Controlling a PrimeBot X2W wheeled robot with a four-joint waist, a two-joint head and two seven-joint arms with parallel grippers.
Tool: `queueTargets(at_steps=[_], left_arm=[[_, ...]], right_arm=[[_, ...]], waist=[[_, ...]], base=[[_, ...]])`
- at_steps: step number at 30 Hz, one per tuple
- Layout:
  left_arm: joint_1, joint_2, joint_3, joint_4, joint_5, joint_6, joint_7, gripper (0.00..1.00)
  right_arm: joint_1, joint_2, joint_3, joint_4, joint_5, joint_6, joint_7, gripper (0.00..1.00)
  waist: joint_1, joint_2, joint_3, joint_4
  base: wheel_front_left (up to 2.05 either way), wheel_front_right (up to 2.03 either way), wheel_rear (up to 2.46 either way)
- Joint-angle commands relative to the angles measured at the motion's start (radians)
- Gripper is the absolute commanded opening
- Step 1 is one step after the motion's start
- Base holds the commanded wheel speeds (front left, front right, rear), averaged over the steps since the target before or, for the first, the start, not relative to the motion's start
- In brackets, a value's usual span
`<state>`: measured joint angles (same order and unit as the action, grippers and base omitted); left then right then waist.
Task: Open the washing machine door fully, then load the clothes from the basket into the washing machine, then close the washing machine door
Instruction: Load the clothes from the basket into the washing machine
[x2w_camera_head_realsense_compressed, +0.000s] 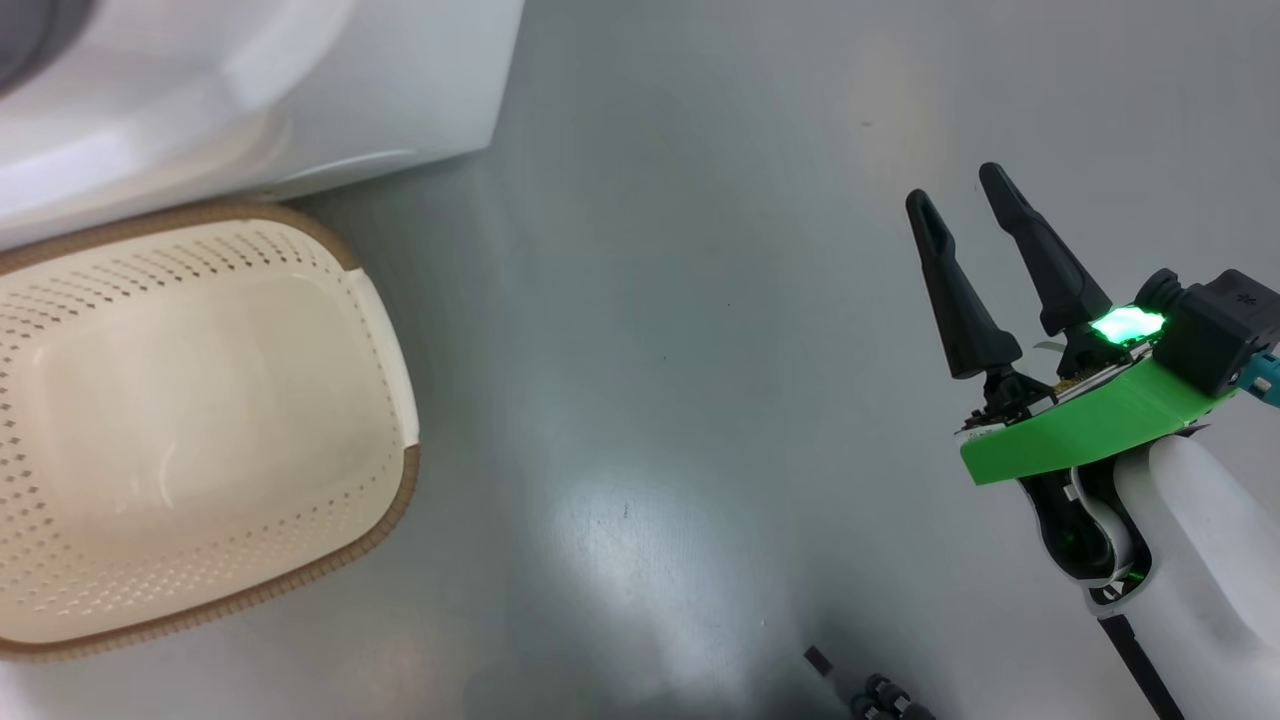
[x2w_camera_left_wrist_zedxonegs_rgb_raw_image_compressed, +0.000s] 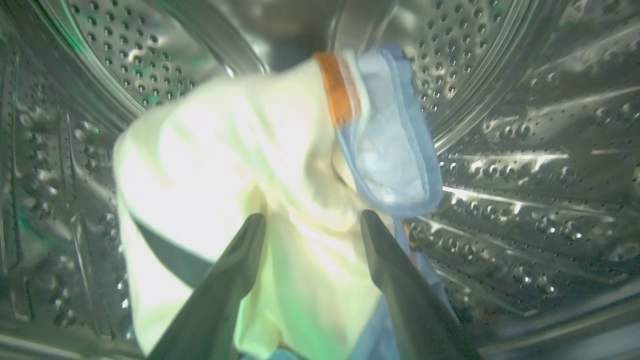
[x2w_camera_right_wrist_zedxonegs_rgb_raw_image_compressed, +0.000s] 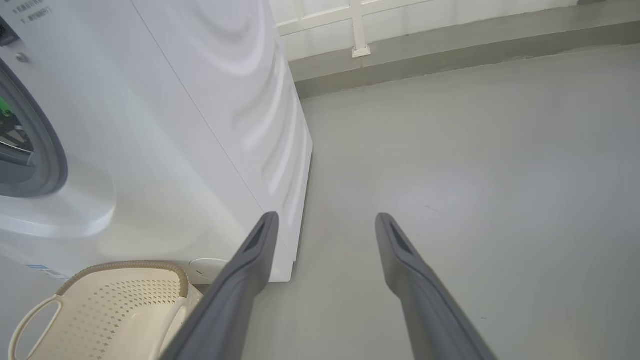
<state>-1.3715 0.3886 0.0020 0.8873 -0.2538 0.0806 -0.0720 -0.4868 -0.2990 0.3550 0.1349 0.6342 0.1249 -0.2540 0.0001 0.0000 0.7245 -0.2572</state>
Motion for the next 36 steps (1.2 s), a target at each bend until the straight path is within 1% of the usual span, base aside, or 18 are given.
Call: queueTargets(at_steps=[1, 5, 8, 10, 18, 22, 26, 27, 31, 36], left_arm=[[-0.016, 0.037, 0.003, 0.004, -0.008, 0.003, 0.043, 1.0], [-0.017, 0.028, 0.003, 0.042, -0.025, 0.004, 0.109, 1.0], [-0.004, 0.024, 0.0, 0.052, -0.033, -0.003, 0.119, 1.0], [0.013, 0.021, -0.002, 0.055, -0.04, -0.017, 0.112, 1.0], [0.127, 0.007, 0.008, 0.064, -0.082, -0.078, 0.022, 1.0], [0.199, -0.002, 0.011, 0.066, -0.1, -0.114, -0.04, 1.0], [0.272, -0.02, 0.008, 0.066, -0.116, -0.145, -0.096, 1.0], [0.314, -0.032, 0.005, 0.059, -0.123, -0.158, -0.124, 1.0], [0.411, -0.056, -0.002, 0.015, -0.128, -0.171, -0.165, 1.0], [0.52, -0.085, -0.002, -0.076, -0.127, -0.167, -0.183, 1.0]], right_arm=[[0.015, -0.013, 0.017, -0.015, 0.009, 0.006, -0.008, 1.0], [0.019, -0.011, 0.022, -0.01, 0.007, 0.006, -0.008, 1.0], [0.022, -0.009, 0.029, -0.006, 0.006, 0.006, -0.008, 1.0], [0.024, -0.009, 0.031, -0.003, 0.006, 0.006, -0.008, 1.0], [0.047, -0.013, 0.039, 0.017, 0.003, 0.006, -0.008, 1.0], [0.061, -0.017, 0.044, 0.026, 0.001, 0.006, -0.008, 1.0], [0.078, -0.021, 0.044, 0.036, 0.0, 0.006, -0.008, 1.0], [0.087, -0.023, 0.046, 0.041, -0.001, 0.006, -0.008, 1.0], [0.104, -0.024, 0.045, 0.047, -0.003, 0.006, -0.008, 1.0], [0.123, -0.023, 0.042, 0.053, -0.007, 0.006, -0.008, 1.0]], waist=[[-0.0001, 0.0, -0.018, 0.006], [-0.0001, 0.0, -0.051, 0.012], [-0.0001, 0.0, -0.082, 0.017], [-0.0001, 0.0, -0.105, 0.021], [-0.0001, 0.0, -0.206, 0.053], [-0.0001, 0.0, -0.254, 0.07], [-0.0001, 0.0, -0.301, 0.09], [-0.0001, 0.0, -0.326, 0.1], [-0.0001, 0.0, -0.374, 0.118], [-0.0001, 0.0, -0.414, 0.132]], base=[[0.0, 0.0, 0.0], [0.0, 0.0, 0.0], [0.0, 0.0, 0.0], [0.0, 0.0, 0.0], [0.0, 0.0, 0.0], [0.0, 0.0, 0.0], [0.0, 0.0, 0.0], [0.0, 0.0, 0.0], [0.0, 0.0, 0.0], [0.0, 0.0, 0.0]])
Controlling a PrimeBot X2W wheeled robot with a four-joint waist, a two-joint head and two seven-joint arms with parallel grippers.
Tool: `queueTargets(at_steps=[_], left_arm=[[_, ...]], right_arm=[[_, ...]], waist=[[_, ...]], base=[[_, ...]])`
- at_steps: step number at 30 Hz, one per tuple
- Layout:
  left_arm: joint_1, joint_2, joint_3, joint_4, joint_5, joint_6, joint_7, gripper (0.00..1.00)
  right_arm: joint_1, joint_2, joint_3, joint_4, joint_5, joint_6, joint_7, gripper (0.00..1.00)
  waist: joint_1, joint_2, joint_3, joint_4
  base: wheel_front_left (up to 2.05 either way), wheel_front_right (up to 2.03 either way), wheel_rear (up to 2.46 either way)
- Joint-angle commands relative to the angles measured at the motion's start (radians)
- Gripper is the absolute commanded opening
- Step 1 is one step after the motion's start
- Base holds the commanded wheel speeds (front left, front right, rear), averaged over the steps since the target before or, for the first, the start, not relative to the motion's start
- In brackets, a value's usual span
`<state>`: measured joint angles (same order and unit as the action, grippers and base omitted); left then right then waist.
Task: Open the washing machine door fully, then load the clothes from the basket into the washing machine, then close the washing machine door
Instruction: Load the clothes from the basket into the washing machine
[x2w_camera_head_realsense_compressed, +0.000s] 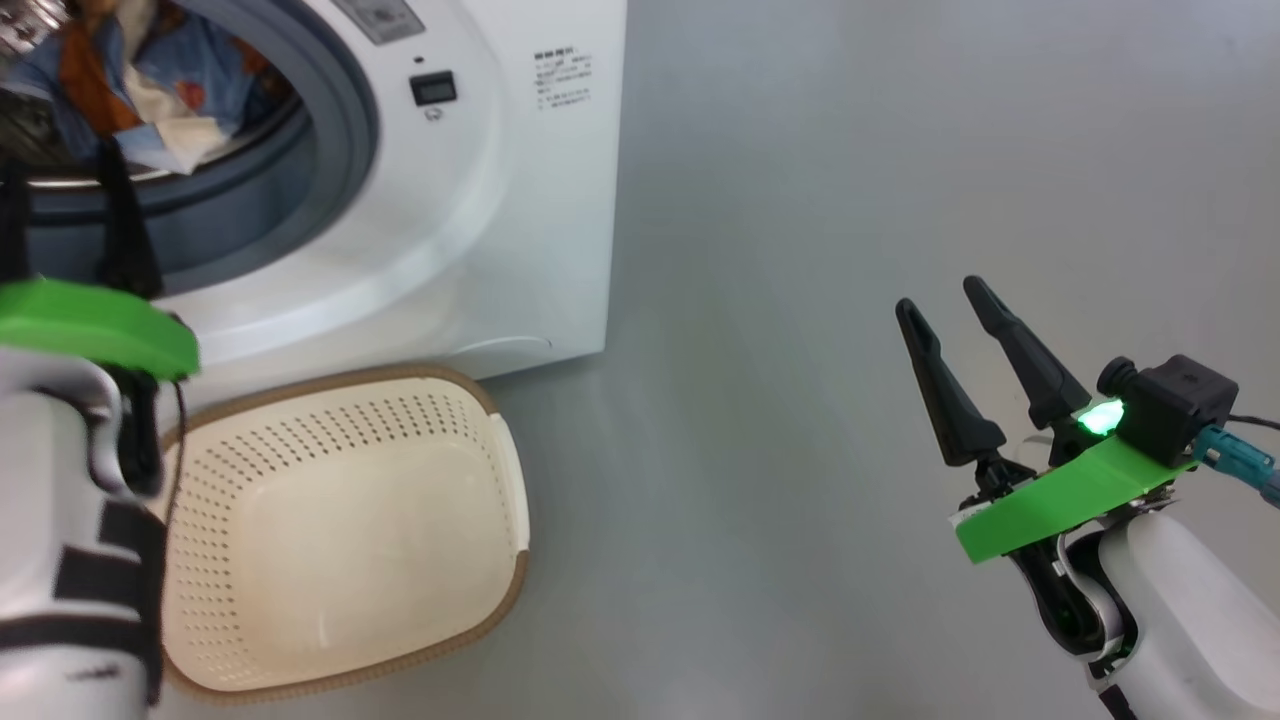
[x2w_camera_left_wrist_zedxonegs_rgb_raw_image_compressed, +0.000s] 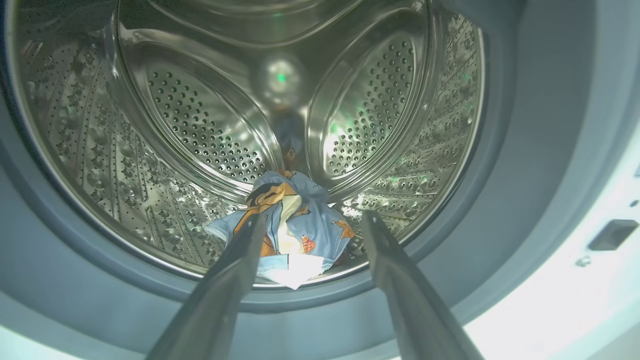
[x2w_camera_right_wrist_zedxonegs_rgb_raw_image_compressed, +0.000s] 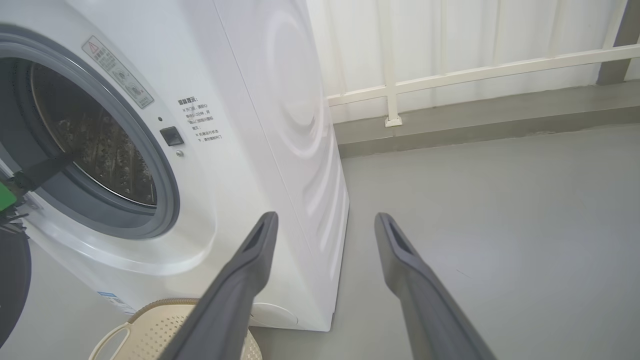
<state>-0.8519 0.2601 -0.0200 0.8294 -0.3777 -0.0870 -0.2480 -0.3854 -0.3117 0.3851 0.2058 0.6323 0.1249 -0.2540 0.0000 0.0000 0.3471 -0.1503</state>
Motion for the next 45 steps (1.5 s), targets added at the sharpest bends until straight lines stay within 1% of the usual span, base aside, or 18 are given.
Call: queueTargets(at_steps=[1, 4, 12, 19, 31, 36, 45], left_arm=[[0.03, 0.036, 0.021, -0.047, -0.003, 0.006, -0.009, 1.0], [0.126, 0.017, 0.032, -0.137, -0.006, 0.018, -0.012, 1.0], [0.363, -0.038, 0.021, -0.384, 0.017, 0.065, -0.013, 1.0], [0.513, -0.066, 0.017, -0.539, 0.018, 0.094, -0.013, 1.0], [0.663, -0.096, 0.009, -0.648, 0.033, 0.113, -0.014, 1.0], [0.703, -0.117, 0.015, -0.667, 0.034, 0.108, -0.014, 1.0], [0.719, -0.134, 0.016, -0.669, 0.042, 0.087, -0.014, 1.0]], right_arm=[[0.026, -0.011, 0.012, -0.017, -0.006, 0.006, -0.008, 1.0], [0.037, -0.009, 0.009, -0.012, -0.008, 0.006, -0.008, 1.0], [0.062, -0.011, -0.002, -0.004, -0.012, 0.006, -0.008, 1.0], [0.076, -0.014, -0.011, 0.003, -0.017, 0.006, -0.008, 1.0], [0.096, -0.027, -0.032, 0.01, -0.024, 0.006, -0.008, 1.0], [0.104, -0.03, -0.035, 0.014, -0.026, 0.006, -0.008, 1.0], [0.105, -0.034, -0.04, 0.013, -0.029, 0.006, -0.008, 1.0]], waist=[[0.0, 0.0, -0.047, 0.028], [0.0, 0.0, -0.077, 0.031], [0.0, 0.0, -0.13, 0.046], [0.0, 0.0, -0.161, 0.058], [0.0, 0.0, -0.204, 0.075], [0.0, 0.0, -0.221, 0.078], [0.0, 0.0, -0.222, 0.084]], base=[[0.0, 0.0, 0.0], [0.0, 0.0, 0.0], [0.0, 0.0, 0.0], [0.0, 0.0, 0.0], [0.0, 0.0, 0.0], [0.0, 0.0, 0.0], [0.0, 0.0, 0.0]])
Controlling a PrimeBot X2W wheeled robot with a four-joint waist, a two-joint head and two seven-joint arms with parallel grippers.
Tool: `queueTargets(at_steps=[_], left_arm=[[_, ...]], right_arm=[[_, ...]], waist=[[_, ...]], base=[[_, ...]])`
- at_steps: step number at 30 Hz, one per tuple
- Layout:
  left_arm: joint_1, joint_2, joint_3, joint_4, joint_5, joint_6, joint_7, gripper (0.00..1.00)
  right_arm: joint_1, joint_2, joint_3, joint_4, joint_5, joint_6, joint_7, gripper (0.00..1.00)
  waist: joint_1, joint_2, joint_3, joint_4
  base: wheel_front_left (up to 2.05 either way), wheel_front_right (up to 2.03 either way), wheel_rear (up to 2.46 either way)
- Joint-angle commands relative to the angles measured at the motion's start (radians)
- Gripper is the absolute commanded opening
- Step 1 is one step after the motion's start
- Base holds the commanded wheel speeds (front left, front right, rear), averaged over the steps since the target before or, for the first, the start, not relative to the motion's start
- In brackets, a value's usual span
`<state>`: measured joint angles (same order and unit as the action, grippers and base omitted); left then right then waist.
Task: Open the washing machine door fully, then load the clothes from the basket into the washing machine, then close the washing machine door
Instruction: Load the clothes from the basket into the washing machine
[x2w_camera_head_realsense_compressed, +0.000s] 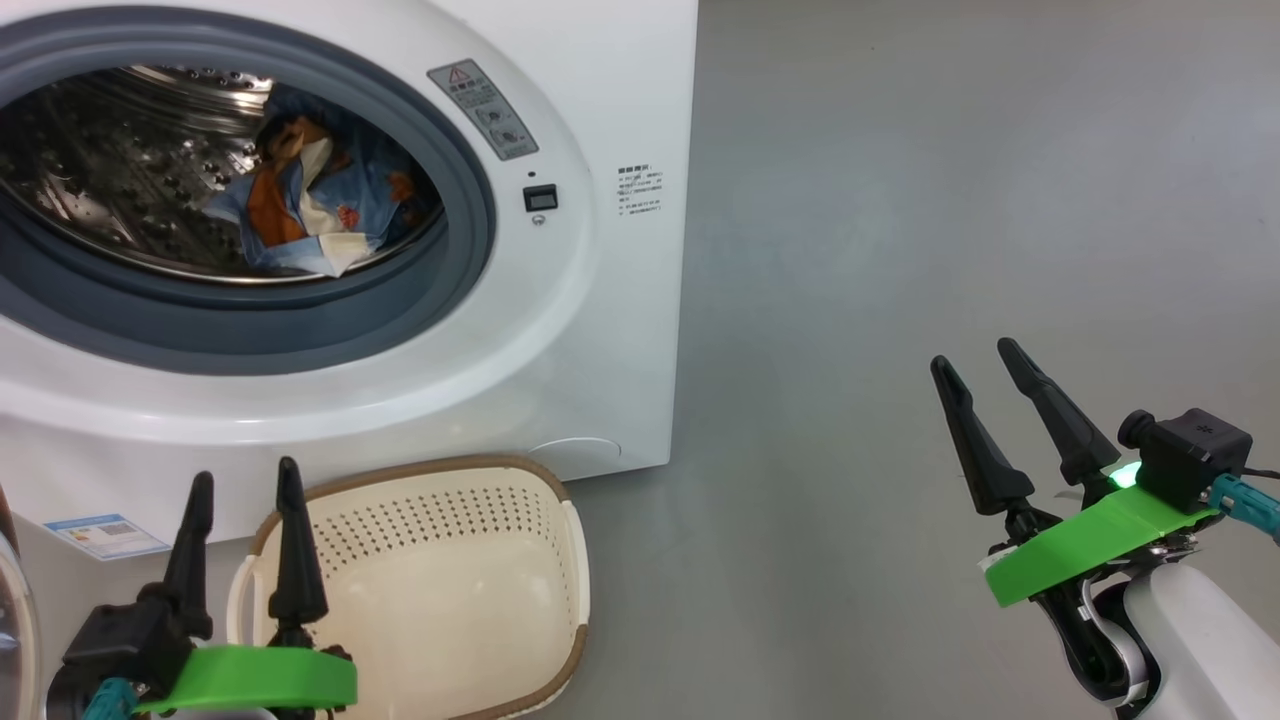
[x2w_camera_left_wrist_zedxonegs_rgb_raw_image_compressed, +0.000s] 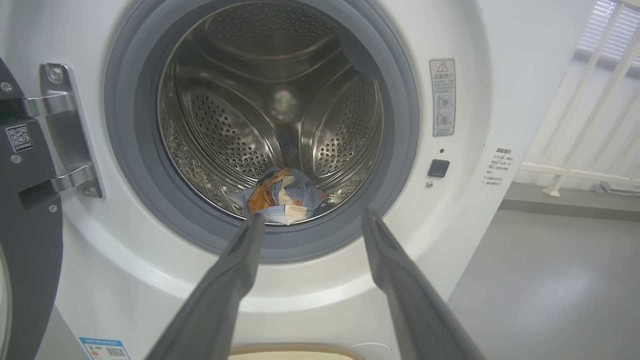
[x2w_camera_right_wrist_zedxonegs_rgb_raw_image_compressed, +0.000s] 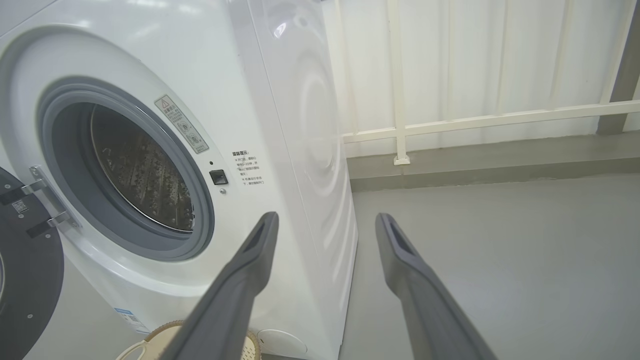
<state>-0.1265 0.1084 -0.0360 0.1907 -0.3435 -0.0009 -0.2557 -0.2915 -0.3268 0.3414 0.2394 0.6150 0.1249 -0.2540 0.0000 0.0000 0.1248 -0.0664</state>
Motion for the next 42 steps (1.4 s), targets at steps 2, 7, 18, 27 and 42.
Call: queueTargets(at_steps=[2, 7, 18, 27, 42], left_arm=[[-0.007, 0.017, 0.035, -0.032, 0.012, -0.005, -0.006, 1.0], [-0.011, 0.017, 0.043, -0.026, 0.024, -0.016, -0.006, 1.0], [-0.018, 0.008, 0.051, -0.005, 0.051, -0.032, -0.006, 1.0], [-0.022, -0.002, 0.059, 0.004, 0.062, -0.042, -0.006, 1.0], [-0.015, -0.015, 0.079, 0.009, 0.07, -0.059, -0.006, 1.0]], right_arm=[[0.011, -0.019, 0.003, -0.023, -0.013, 0.006, -0.008, 1.0], [0.01, -0.019, 0.003, -0.025, -0.014, 0.006, -0.008, 1.0], [0.008, -0.018, 0.006, -0.024, -0.013, 0.006, -0.008, 1.0], [0.007, -0.02, 0.012, -0.019, -0.011, 0.006, -0.008, 1.0], [0.01, -0.022, 0.025, -0.014, -0.01, 0.006, -0.008, 1.0]], waist=[[0.0, 0.0, 0.002, 0.001], [0.0, 0.0, 0.008, 0.001], [0.0, 0.0, 0.01, -0.005], [0.0, 0.0, 0.007, -0.004], [0.0, 0.0, -0.008, -0.002]], base=[[0.0, 0.0, 0.0], [0.0, 0.0, 0.0], [0.0, 0.0, 0.0], [0.0, 0.0, 0.0], [0.0, 0.0, 0.0]])
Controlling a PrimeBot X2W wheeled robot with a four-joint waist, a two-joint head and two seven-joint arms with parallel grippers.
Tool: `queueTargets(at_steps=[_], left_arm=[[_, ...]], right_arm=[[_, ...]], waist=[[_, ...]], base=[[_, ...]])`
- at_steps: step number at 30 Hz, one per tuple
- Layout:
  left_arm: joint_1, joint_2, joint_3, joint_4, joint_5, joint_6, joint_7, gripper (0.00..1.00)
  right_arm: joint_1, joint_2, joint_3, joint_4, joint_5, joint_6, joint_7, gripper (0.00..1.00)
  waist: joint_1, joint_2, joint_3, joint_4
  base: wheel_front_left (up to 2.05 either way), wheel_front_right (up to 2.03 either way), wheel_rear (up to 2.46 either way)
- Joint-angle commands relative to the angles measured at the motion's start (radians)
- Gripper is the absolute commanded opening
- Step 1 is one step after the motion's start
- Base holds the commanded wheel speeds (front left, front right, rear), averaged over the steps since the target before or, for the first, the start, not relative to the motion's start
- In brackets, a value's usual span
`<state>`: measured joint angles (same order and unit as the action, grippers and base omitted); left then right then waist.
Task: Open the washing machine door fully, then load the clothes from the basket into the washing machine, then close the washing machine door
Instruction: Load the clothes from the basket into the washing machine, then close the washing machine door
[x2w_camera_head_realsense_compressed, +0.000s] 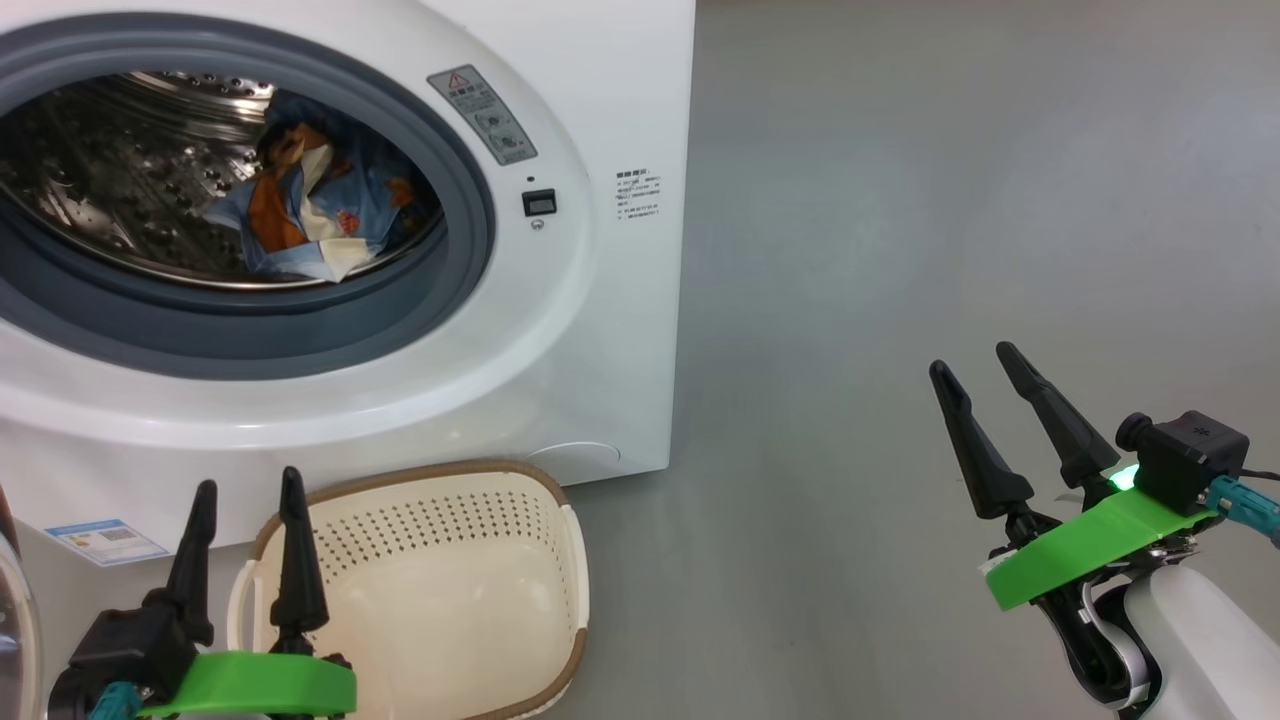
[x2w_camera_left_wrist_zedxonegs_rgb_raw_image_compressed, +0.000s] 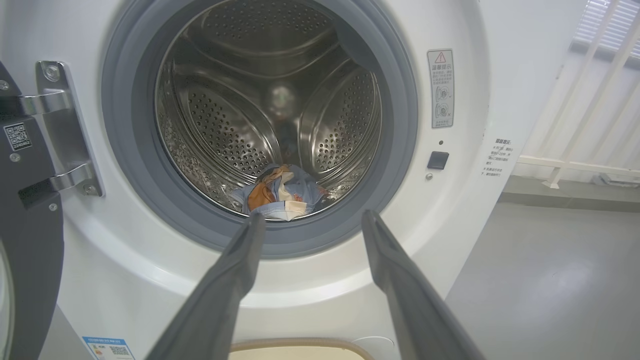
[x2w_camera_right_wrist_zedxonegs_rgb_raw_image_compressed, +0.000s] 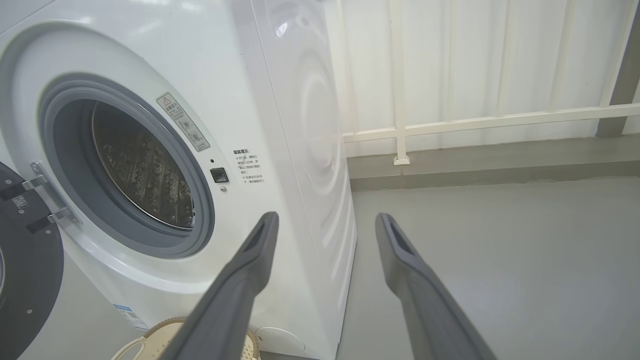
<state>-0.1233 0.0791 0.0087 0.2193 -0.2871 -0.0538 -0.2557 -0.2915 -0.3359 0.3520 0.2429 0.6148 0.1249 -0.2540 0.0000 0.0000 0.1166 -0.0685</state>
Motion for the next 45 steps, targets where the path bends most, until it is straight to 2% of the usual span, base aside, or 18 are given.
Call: queueTargets(at_steps=[1, 12, 29, 45], left_arm=[[-0.018, 0.013, 0.036, -0.02, 0.015, -0.007, -0.006, 1.0], [-0.02, 0.007, 0.051, -0.023, 0.024, -0.015, -0.006, 1.0], [-0.026, -0.002, 0.069, -0.013, 0.035, -0.025, -0.006, 1.0], [-0.022, -0.009, 0.078, -0.014, 0.043, -0.035, -0.006, 1.0]], right_arm=[[0.01, -0.014, 0.015, -0.018, -0.01, 0.006, -0.008, 1.0], [0.009, -0.014, 0.016, -0.016, -0.008, 0.006, -0.008, 1.0], [0.009, -0.007, 0.005, -0.015, -0.01, 0.006, -0.008, 1.0], [0.012, -0.008, 0.006, -0.015, -0.01, 0.006, -0.008, 1.0]], waist=[[0.0, 0.0, 0.001, 0.0], [0.0, 0.0, -0.001, -0.002], [0.0, 0.0, 0.0, 0.004], [0.0, 0.0, -0.006, 0.005]], base=[[0.0, 0.0, 0.0], [-0.47, 0.41, 0.07], [-1.54, 1.48, 0.05], [-0.13, 0.13, 0.0]])
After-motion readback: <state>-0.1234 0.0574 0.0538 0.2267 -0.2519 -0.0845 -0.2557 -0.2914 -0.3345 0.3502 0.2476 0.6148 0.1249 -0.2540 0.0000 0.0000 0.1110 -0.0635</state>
